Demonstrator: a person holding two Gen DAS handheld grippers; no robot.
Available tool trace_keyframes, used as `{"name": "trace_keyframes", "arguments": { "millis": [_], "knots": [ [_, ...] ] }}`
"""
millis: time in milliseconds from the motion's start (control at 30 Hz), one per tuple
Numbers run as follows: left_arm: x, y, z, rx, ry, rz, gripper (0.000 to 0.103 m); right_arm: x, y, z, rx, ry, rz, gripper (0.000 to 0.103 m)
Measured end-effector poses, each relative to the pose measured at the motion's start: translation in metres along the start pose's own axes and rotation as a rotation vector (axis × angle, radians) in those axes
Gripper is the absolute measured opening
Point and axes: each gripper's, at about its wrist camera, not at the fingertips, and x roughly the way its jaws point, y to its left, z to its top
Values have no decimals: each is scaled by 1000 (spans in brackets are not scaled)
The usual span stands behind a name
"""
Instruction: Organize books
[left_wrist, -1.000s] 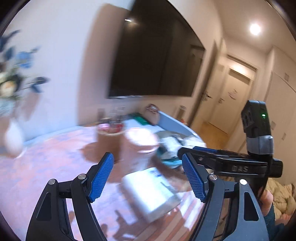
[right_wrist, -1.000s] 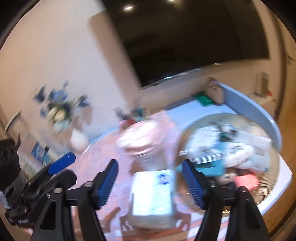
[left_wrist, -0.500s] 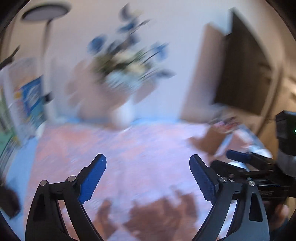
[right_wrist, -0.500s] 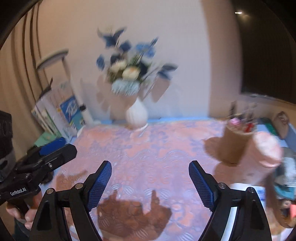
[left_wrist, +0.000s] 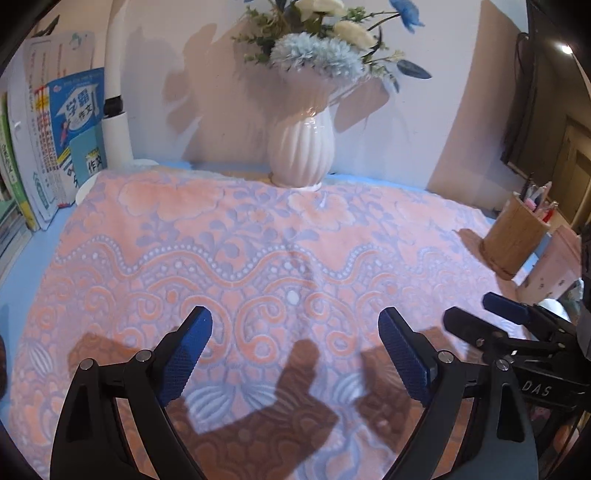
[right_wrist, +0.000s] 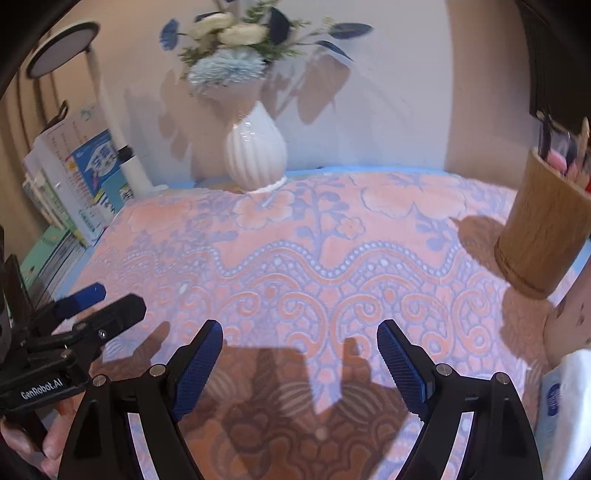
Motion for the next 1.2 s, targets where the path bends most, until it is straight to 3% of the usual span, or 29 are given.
{"name": "trace_keyframes", "arguments": {
  "millis": [233,467,1200],
  "knots": [
    [5,-7,-5,42,-21,73,91,-2,-4,-7,9,-56,-82,85],
    [10,-13,-7,79,-1,96,91,-3,7,-10,-40,-76,-134,88],
    [12,-6,-4,46,23,88,92,0,7,-10,-45,-71,-145,93]
  ]
}}
